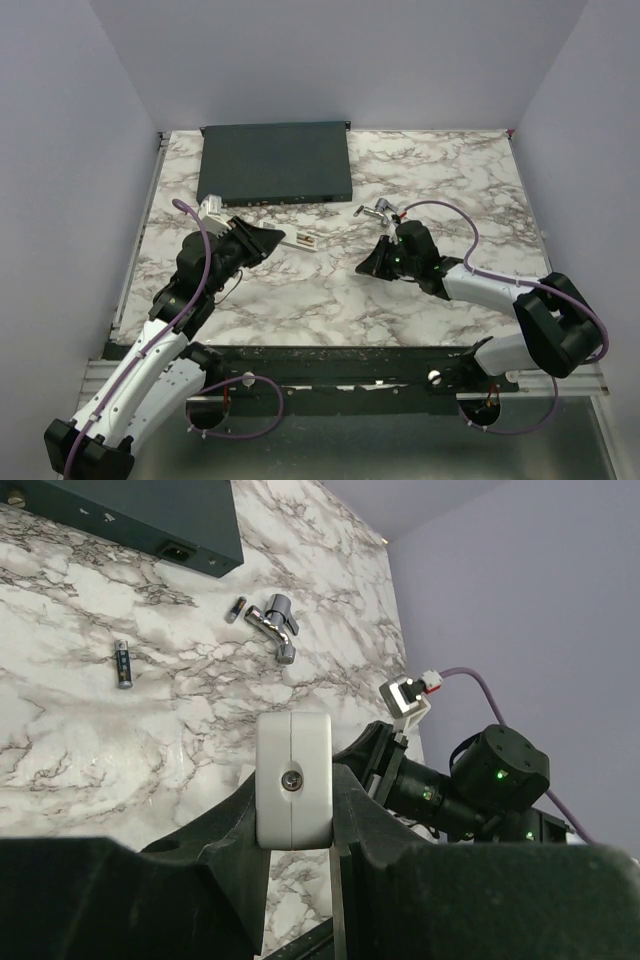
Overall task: Load the batteries into the remote control
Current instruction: Place the battery cover at the center of the board.
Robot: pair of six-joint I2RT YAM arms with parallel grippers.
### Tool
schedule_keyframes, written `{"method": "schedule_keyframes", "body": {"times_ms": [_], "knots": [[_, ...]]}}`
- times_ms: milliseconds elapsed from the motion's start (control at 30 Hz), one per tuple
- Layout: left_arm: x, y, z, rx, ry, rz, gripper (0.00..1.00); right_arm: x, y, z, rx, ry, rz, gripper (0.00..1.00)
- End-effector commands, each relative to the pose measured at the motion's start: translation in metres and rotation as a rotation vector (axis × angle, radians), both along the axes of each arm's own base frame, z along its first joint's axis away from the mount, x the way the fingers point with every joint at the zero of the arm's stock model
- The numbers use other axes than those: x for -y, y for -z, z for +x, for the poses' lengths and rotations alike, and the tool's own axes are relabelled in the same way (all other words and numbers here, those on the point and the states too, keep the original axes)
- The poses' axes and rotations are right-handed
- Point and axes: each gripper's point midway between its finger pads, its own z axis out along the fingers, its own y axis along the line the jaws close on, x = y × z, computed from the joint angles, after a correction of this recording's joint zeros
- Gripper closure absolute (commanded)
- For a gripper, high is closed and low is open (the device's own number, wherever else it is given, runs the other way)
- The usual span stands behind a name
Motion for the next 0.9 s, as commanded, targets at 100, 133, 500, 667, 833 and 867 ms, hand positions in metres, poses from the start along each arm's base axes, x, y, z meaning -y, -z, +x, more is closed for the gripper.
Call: {"method": "schedule_keyframes", "body": {"times_ms": [100,133,500,667,833,867], "knots": [[-0.003,-0.016,0.002,0.026,-0.017,-0.010,1.00,-0.002,-0.006,0.002,0.026,-0.010,0.020,0.99],[-0.004,-0.015,0.002,0.022,-0.021,-0.007,1.00,-0.002,-0.005,0.002,0.026,-0.012,0.018,0.99],[-0.007,-0.009,0.002,0.004,-0.041,0.002,1.00,0.001,-0.005,0.005,0.027,0.012,0.007,0.99],[-0.009,-0.005,0.002,-0.010,-0.050,0.004,1.00,0.003,-0.009,0.009,0.051,0.028,0.004,0.99],[-0.010,-0.005,0.001,-0.012,-0.050,0.012,1.00,0.006,-0.032,0.031,0.132,0.063,-0.010,0.99],[-0.010,-0.006,0.001,-0.011,-0.050,0.015,1.00,0.006,-0.038,0.038,0.145,0.068,-0.013,0.99]]}}
